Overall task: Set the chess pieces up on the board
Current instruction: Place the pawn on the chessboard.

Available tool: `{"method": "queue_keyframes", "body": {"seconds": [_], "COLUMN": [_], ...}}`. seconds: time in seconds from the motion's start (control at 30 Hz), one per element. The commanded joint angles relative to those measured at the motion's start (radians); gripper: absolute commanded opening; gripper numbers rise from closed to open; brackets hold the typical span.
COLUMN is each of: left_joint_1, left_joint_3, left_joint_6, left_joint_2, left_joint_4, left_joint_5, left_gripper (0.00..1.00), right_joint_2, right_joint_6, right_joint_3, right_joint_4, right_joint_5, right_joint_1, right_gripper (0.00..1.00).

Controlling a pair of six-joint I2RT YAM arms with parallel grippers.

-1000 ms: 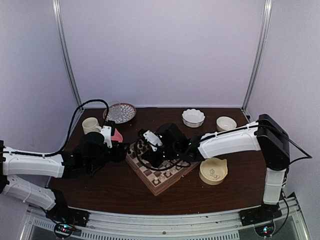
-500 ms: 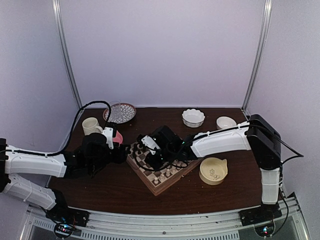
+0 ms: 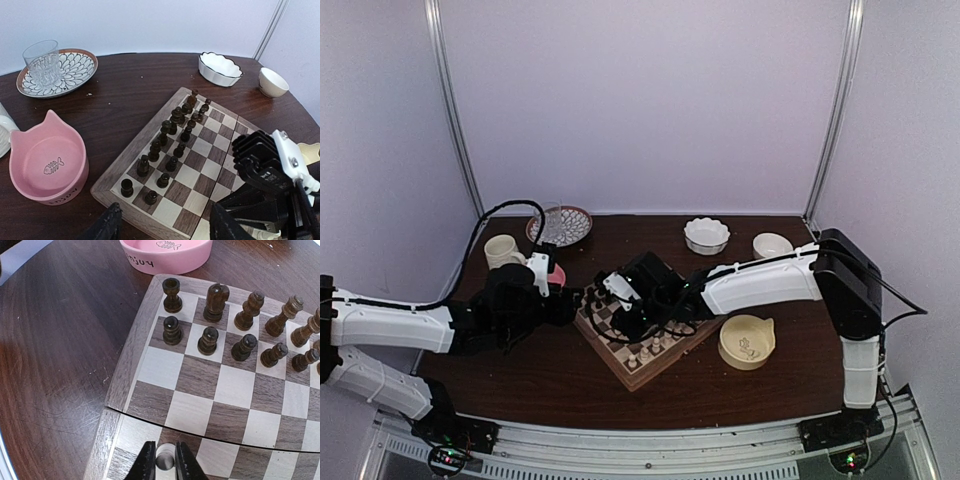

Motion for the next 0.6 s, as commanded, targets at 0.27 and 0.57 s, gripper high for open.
{"method": "queue_keyframes", "body": {"seconds": [0.27,0.57], "left_joint_1": [0.006,0.005], "left_joint_3": [0.051,0.164], "left_joint_6": [0.043,0.103], "left_joint_2": [0.022,0.095], "left_joint_4": [-0.014,-0.145], "left_joint_5": [0.053,0.182], "left_gripper": [0.61,0.63], "right_joint_2": [-0.072,-0.303], "right_joint_6": [-0.006,0.0], "right_joint_3": [0.013,-0.156], "right_joint_4": [-0.023,0.046], "right_joint_5": [0.018,0.107], "right_joint_1": [0.004,0.004], "right_gripper": [0.3,0.33]}}
